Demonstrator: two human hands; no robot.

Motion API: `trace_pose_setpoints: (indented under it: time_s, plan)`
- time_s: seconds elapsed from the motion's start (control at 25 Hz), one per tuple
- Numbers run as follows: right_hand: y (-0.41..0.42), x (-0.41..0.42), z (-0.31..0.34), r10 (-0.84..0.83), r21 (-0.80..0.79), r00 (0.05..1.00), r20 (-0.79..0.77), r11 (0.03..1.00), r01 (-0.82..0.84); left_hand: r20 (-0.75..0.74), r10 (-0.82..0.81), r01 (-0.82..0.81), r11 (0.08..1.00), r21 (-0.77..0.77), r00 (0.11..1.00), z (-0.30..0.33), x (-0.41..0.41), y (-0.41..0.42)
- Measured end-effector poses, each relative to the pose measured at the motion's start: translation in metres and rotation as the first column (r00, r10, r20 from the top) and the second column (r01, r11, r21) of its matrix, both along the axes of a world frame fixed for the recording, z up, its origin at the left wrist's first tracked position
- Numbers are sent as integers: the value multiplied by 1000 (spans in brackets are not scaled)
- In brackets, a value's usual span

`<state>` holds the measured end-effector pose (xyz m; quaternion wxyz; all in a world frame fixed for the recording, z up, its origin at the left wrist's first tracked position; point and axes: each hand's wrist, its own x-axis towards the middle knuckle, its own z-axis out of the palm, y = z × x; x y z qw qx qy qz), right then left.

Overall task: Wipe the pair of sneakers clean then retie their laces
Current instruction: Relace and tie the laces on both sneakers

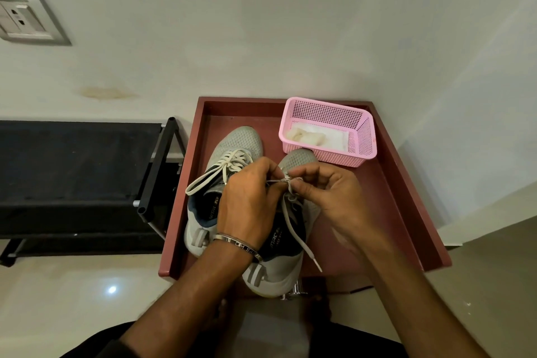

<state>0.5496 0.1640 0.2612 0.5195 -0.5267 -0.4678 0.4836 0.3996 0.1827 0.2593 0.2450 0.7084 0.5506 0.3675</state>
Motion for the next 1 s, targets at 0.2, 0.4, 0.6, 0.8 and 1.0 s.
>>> trace_pose_setpoints:
  time_s: [0.2,0.4,0.6,0.8,1.0]
  plan:
    - [0,13,-1,-244,415,744,622,908,-49,-18,27,-28,999,-36,999,1,-4,1]
    - [2,20,-9,-373,445,541,753,895,-2,-8,14,-15,996,-85,1000,3,-13,2]
    - [0,29,-11,-354,331,524,775,933,140,-45,-7,0,989,-150,999,1,-22,-3]
    - [-7,32,3,-103,17,839,534,994,111,-115,-66,57,995,-81,991,1,-25,-8]
    - [-42,14,6,346,-416,895,281,884,-211,-337,-54,81,995,66,940,1,-16,-14]
